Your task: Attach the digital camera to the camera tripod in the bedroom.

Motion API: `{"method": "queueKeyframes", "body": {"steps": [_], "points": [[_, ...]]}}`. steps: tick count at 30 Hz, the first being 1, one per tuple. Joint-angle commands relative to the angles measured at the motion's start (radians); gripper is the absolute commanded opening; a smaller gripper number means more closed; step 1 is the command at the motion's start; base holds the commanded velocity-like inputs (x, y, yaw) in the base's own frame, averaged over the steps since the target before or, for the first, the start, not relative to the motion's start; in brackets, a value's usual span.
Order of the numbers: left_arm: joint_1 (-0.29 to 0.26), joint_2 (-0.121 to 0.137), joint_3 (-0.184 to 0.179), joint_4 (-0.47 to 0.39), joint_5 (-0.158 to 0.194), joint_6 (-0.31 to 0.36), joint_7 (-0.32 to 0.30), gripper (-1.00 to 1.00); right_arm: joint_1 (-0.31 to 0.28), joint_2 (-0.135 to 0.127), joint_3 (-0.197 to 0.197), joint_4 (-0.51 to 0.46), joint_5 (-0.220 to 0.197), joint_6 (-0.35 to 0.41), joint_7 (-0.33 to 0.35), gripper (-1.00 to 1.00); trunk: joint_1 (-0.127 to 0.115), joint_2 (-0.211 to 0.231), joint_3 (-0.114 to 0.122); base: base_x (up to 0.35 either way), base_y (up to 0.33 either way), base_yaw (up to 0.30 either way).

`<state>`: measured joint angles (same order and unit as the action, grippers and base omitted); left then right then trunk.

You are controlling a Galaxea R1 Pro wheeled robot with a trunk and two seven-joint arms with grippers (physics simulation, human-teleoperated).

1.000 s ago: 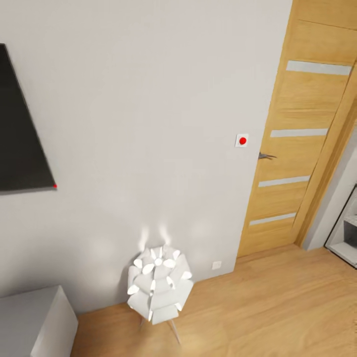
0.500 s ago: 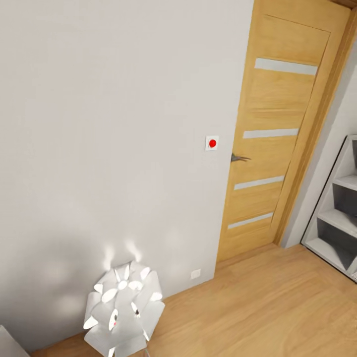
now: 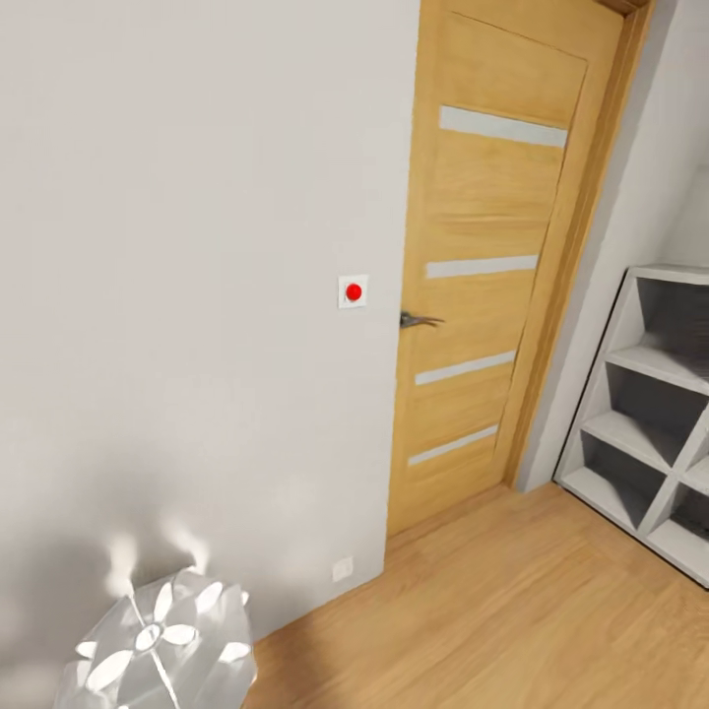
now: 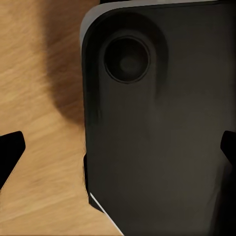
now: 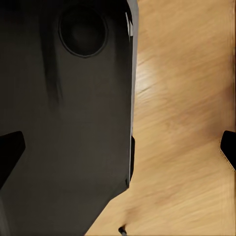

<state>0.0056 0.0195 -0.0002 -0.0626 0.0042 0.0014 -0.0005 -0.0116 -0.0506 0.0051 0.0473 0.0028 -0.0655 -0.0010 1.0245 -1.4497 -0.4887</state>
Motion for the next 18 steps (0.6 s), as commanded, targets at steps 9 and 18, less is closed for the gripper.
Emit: {"method": "queueKeyframes", "body": {"steps": [9, 18], "points": [[0.001, 0.0, 0.0, -0.002, 0.0, 0.0, 0.0, 1.0, -0.001, 0.0, 0.001, 0.003, 0.0, -0.007, 0.0, 1.0, 0.0, 0.0, -0.001, 0.267, -0.213, -0.208], [0.001, 0.0, 0.0, -0.002, 0.0, 0.0, 0.0, 1.0, -0.001, 0.0, 0.0, 0.003, 0.0, -0.007, 0.0, 1.0, 0.0, 0.0, -0.001, 0.097, -0.072, -0.224]]}}
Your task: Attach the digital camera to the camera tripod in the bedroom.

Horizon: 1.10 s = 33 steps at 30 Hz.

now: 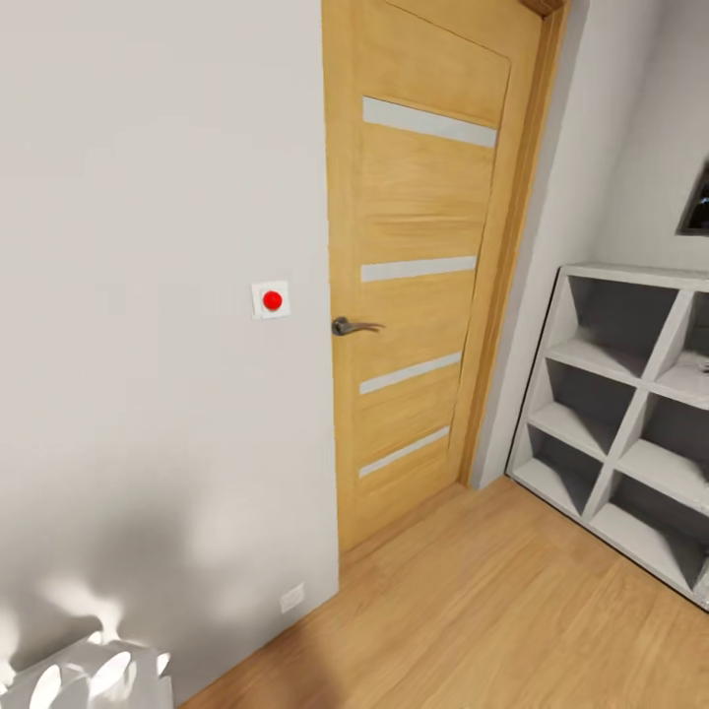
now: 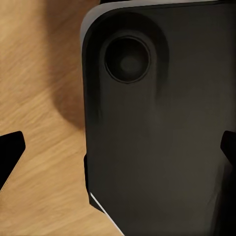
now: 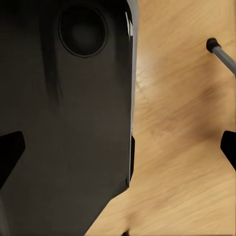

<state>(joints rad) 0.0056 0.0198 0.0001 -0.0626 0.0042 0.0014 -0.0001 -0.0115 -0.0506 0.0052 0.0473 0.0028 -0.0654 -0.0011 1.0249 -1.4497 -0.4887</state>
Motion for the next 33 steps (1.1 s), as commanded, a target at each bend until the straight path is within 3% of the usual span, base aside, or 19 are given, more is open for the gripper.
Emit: {"method": "queueKeyframes", "body": {"steps": [1, 33], "points": [[0.001, 0.0, 0.0, -0.002, 0.0, 0.0, 0.0, 1.0, -0.001, 0.0, 0.001, 0.003, 0.0, -0.007, 0.0, 1.0, 0.0, 0.0, -0.001, 0.027, -0.02, -0.23], [0.001, 0.0, 0.0, -0.002, 0.0, 0.0, 0.0, 1.0, -0.002, 0.0, 0.001, 0.003, 0.0, -0.007, 0.0, 1.0, 0.0, 0.0, -0.001, 0.004, -0.003, -0.235]]}}
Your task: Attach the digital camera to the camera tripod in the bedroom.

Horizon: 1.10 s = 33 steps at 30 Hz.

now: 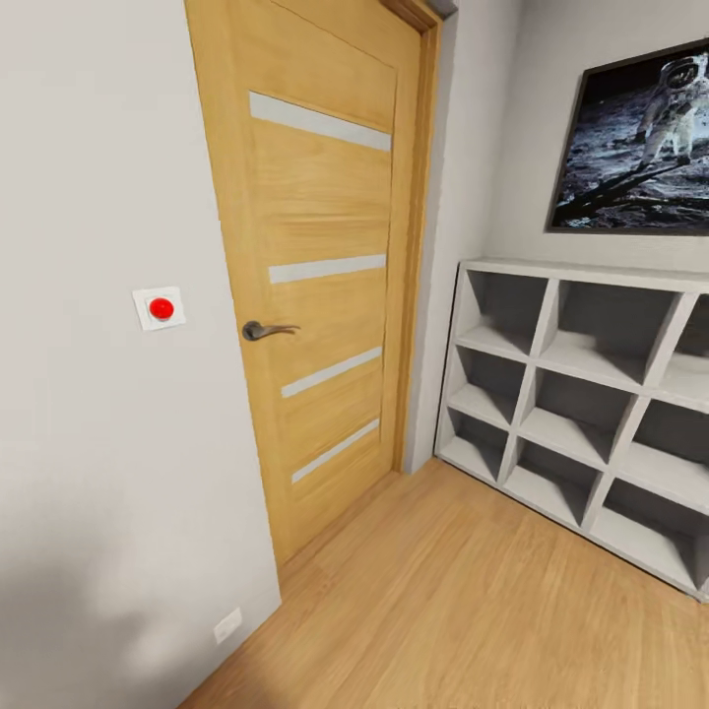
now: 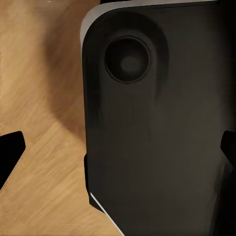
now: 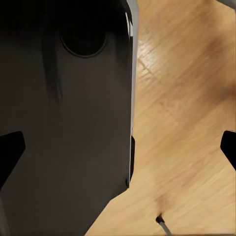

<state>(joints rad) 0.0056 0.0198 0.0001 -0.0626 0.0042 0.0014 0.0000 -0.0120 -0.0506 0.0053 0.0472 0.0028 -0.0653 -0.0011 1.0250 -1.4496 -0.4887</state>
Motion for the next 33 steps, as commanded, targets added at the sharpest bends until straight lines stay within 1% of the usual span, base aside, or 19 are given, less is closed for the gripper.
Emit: {"method": "queueKeyframes", "body": {"steps": [1, 21, 26, 33], "points": [[0.001, 0.0, 0.0, -0.002, 0.0, 0.0, 0.0, 1.0, -0.001, 0.0, 0.001, 0.003, 0.0, -0.007, 0.0, 1.0, 0.0, 0.0, -0.001, 0.0, 0.0, -0.238], [0.001, 0.0, 0.0, -0.002, 0.0, 0.0, 0.0, 1.0, -0.001, 0.0, 0.001, 0.003, 0.0, -0.007, 0.0, 1.0, 0.0, 0.0, -0.001, 0.008, 0.003, -0.238], [0.001, 0.0, 0.0, -0.002, 0.0, 0.0, 0.0, 1.0, -0.001, 0.0, 0.001, 0.003, 0.0, -0.007, 0.0, 1.0, 0.0, 0.0, -0.001, 0.172, 0.071, -0.238], [0.001, 0.0, 0.0, -0.002, 0.001, 0.0, 0.0, 1.0, -0.001, 0.0, 0.001, 0.003, 0.0, -0.007, 0.0, 1.0, 0.0, 0.0, -0.001, 0.277, 0.067, -0.238]]}}
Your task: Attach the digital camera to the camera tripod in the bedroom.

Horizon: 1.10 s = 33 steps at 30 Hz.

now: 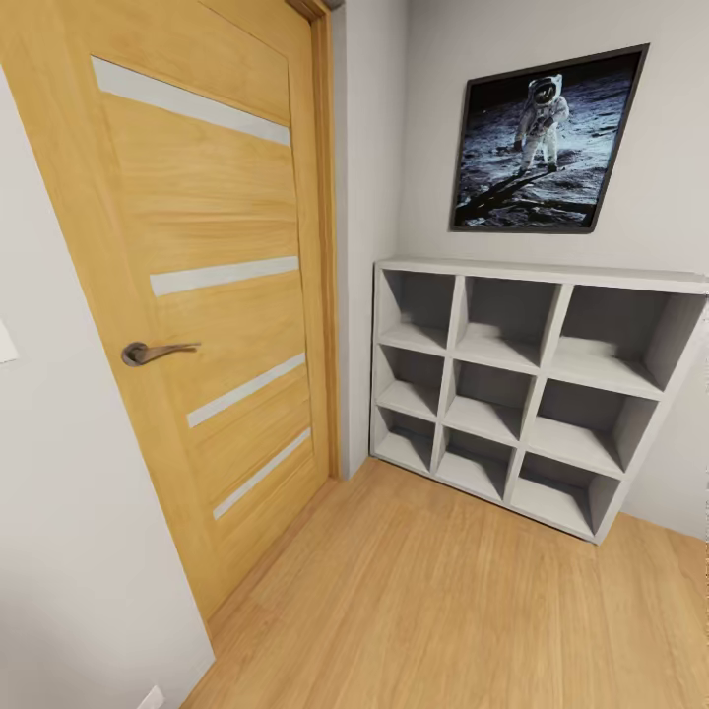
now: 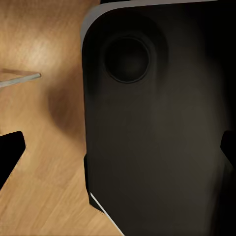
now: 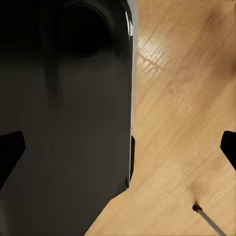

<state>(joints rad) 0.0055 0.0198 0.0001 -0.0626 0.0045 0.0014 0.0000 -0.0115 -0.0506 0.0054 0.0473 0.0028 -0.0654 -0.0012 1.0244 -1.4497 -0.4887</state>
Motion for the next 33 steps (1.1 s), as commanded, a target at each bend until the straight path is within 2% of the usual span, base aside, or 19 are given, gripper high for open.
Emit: {"method": "queueKeyframes", "body": {"steps": [1, 10, 33], "points": [[0.001, 0.0, 0.0, -0.002, 0.0, 0.0, 0.0, 1.0, -0.002, 0.0, 0.0, 0.003, 0.0, -0.007, 0.0, 1.0, 0.001, 0.0, -0.001, 0.291, 0.025, -0.238], [0.001, 0.0, 0.0, -0.002, 0.0, 0.0, 0.0, 1.0, -0.001, 0.0, 0.0, 0.003, 0.0, -0.007, 0.0, 1.0, 0.001, 0.0, -0.001, 0.181, 0.012, -0.238], [0.001, -0.001, 0.0, -0.002, 0.0, 0.0, 0.0, 1.0, -0.002, 0.0, 0.0, 0.003, 0.0, -0.007, 0.0, 1.0, 0.001, 0.0, -0.001, 0.016, 0.001, -0.238]]}}
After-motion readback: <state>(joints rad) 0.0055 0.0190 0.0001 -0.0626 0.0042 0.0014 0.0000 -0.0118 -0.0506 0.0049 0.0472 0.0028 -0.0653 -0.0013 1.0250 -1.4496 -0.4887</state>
